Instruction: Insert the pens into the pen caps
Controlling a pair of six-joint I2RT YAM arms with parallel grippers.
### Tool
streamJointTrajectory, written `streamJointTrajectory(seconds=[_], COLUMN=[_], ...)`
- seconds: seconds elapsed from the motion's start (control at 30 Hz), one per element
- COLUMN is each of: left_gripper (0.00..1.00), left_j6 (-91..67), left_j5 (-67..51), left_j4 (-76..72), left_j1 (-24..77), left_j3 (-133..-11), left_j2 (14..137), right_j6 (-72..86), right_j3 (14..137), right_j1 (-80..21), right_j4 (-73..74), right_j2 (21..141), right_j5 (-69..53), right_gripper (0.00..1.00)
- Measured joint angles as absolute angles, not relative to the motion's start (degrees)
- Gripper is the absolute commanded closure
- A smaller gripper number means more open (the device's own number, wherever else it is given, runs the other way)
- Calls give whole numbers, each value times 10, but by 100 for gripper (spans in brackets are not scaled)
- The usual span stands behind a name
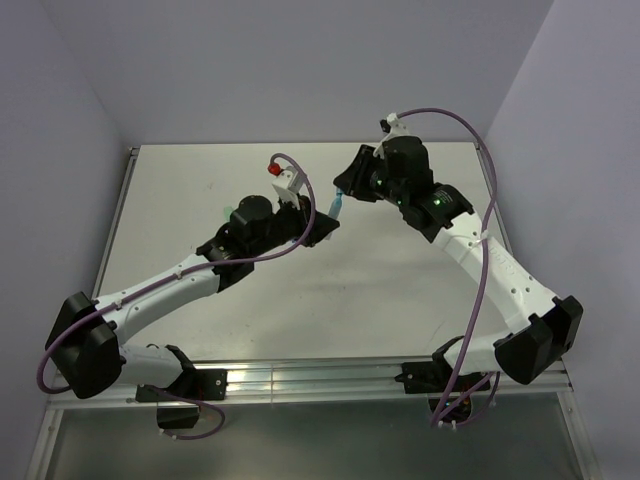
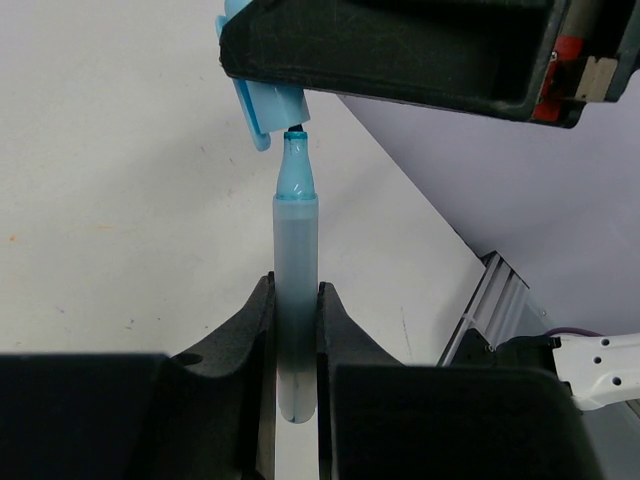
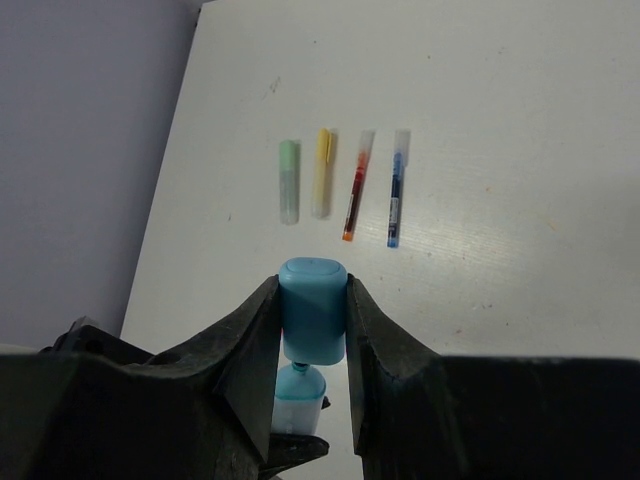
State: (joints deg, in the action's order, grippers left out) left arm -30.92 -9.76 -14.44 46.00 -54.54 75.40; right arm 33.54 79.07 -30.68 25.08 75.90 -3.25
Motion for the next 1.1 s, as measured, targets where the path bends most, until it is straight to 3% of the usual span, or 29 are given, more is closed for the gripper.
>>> streamJointTrajectory(seconds=[1.1], left_gripper=[100], left_j6=[-353], left_j5=[-111], left_j4=[-135], left_j1=[407], left_j3=[-536], left_j2=[701], right_j6=[394], right_j3=[775], right_j1=[-414], right_j4=[168], right_j2=[762], right_j5=[95], right_gripper=[100])
